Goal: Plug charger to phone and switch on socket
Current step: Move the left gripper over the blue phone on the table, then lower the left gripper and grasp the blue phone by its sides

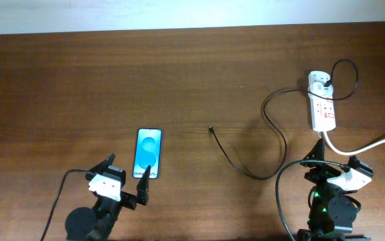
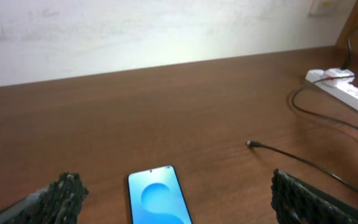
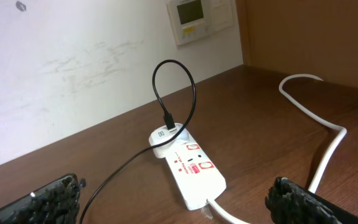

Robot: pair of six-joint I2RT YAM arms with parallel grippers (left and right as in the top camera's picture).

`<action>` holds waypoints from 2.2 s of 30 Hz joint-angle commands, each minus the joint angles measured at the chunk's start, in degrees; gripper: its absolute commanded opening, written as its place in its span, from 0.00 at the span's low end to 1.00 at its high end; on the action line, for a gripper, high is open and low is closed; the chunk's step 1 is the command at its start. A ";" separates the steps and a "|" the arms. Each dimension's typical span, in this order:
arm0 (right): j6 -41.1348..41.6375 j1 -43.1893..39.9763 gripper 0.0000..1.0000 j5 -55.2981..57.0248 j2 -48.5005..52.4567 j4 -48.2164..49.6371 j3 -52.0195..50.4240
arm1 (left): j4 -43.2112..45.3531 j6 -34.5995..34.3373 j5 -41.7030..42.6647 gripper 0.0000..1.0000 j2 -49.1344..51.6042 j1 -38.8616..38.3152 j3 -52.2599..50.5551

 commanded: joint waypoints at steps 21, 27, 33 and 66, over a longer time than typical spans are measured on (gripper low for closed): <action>-0.35 -0.37 0.98 0.04 -0.28 -0.42 -0.31 | -20.15 -0.13 -0.90 0.99 47.15 0.04 41.44; -0.35 -0.37 0.98 0.04 -0.28 -0.42 -0.31 | -21.24 -0.17 -0.87 0.99 52.54 0.02 41.42; -0.35 -0.37 0.98 0.04 -0.28 -0.42 -0.31 | -21.31 -1.44 0.59 0.99 65.31 0.02 41.42; -0.35 -0.37 0.98 0.04 -0.28 -0.42 -0.31 | -14.23 -12.94 -14.80 0.99 92.72 -9.31 41.11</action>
